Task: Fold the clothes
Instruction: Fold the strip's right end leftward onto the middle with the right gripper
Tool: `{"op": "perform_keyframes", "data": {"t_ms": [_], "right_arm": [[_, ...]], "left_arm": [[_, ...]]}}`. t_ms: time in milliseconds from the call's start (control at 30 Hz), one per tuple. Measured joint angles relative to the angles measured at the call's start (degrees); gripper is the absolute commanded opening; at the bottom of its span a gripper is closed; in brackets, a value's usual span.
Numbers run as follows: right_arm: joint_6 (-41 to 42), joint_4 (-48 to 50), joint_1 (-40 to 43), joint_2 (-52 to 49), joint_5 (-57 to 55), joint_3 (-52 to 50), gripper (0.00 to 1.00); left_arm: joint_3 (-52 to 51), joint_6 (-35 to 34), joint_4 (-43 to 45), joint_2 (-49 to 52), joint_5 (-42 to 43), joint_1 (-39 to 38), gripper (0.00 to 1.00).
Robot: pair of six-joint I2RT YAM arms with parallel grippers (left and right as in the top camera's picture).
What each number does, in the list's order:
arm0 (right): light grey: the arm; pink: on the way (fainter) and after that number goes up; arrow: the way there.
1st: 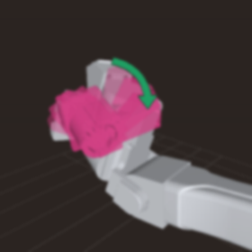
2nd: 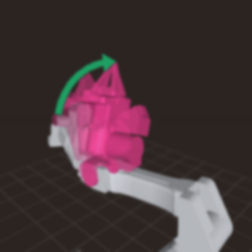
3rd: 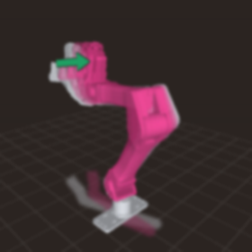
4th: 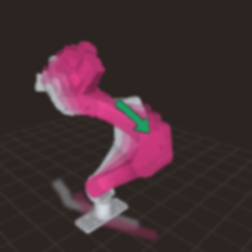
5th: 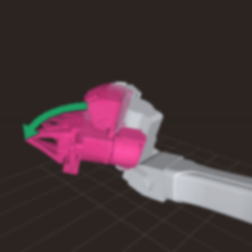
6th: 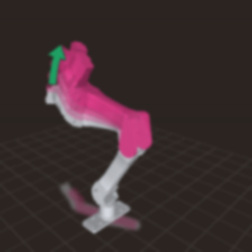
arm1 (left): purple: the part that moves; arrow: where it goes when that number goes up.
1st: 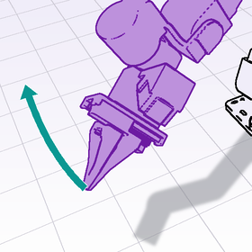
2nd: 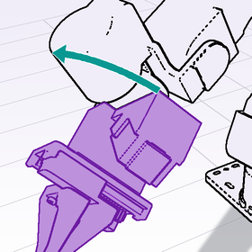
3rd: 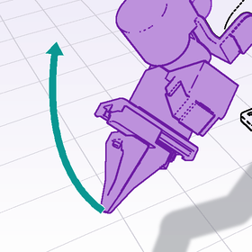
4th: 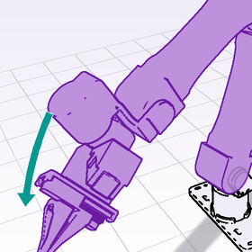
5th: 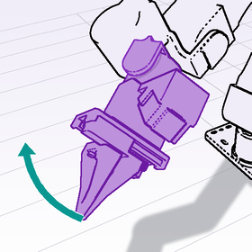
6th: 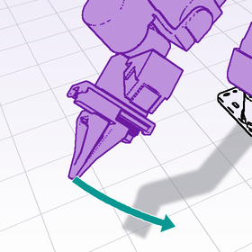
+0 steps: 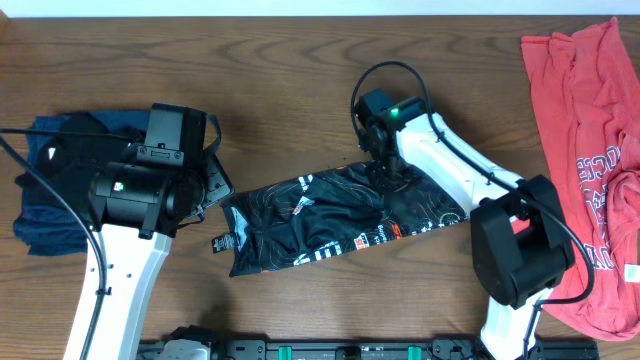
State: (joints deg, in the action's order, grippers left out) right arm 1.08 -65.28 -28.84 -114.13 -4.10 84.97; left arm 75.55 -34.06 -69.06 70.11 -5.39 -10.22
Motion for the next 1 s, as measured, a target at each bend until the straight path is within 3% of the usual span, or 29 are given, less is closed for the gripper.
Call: {"op": "perform_keyframes", "data": {"t_ms": [400, 500, 1000], "right_arm": [[6.6, 0.5, -0.2, 0.0, -4.5, 0.2, 0.29], [8.4, 2.6, -0.2, 0.0, -6.8, 0.5, 0.38], [10.6, 13.0, -0.2, 0.0, -9.5, 0.5, 0.47]], "left_arm": [[0.0, 0.0, 0.0, 0.0, 0.0, 0.0, 0.65], [0.0, 0.0, 0.1, 0.0, 0.0, 0.0, 0.65], [0.0, 0.0, 0.2, 0.0, 0.0, 0.0, 0.64]]}}
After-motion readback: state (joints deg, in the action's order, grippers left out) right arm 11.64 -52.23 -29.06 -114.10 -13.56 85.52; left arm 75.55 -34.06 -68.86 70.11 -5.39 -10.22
